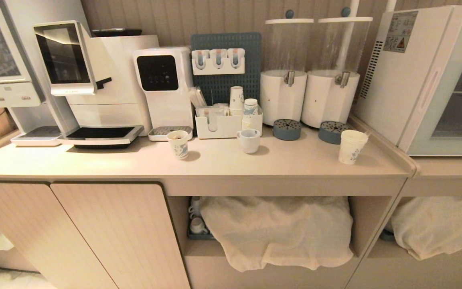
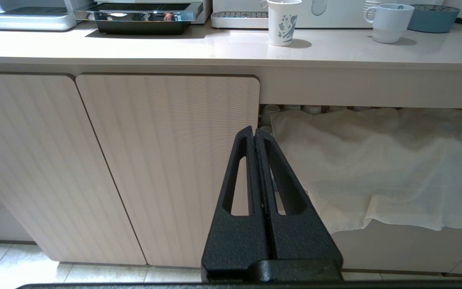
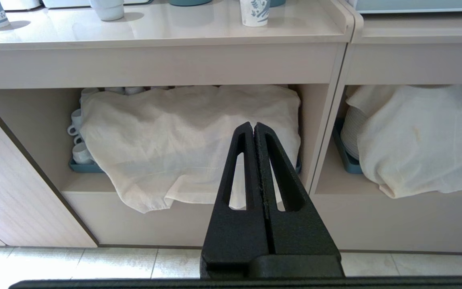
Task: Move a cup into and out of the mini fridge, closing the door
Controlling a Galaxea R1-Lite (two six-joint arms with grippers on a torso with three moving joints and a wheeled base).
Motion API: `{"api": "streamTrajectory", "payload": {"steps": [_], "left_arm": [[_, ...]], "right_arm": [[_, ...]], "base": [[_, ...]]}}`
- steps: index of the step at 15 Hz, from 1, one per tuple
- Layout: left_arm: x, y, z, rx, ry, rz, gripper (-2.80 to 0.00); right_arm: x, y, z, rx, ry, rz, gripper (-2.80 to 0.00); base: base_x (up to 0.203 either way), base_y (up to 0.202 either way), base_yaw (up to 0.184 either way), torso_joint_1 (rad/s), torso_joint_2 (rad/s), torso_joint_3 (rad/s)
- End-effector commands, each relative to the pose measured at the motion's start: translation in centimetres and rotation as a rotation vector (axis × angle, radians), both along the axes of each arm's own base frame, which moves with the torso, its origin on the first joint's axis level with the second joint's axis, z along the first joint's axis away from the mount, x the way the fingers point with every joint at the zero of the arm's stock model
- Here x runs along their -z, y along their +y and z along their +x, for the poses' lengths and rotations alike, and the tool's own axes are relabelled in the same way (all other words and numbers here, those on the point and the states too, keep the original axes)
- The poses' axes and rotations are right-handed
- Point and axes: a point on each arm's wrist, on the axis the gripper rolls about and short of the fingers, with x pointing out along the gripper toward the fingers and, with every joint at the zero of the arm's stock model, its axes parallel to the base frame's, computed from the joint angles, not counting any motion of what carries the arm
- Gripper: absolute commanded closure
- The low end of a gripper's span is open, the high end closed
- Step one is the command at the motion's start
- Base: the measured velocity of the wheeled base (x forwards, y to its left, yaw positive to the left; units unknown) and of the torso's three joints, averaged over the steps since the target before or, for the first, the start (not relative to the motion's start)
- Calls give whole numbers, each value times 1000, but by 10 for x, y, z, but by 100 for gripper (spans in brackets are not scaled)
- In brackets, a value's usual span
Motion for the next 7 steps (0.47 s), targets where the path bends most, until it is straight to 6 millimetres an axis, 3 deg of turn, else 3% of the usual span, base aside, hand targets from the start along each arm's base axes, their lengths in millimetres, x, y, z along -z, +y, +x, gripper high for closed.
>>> {"api": "streamTrajectory", "payload": {"steps": [1,7], "left_arm": [[5,0,1,-1,17,-1,0],[5,0,1,0,17,0,0]], "right_arm": [[0,0,0,5,1,6,0],[-1,0,1,18,-30,9,0]], "base": [[0,0,0,0,0,0],[0,0,0,0,0,0]]}}
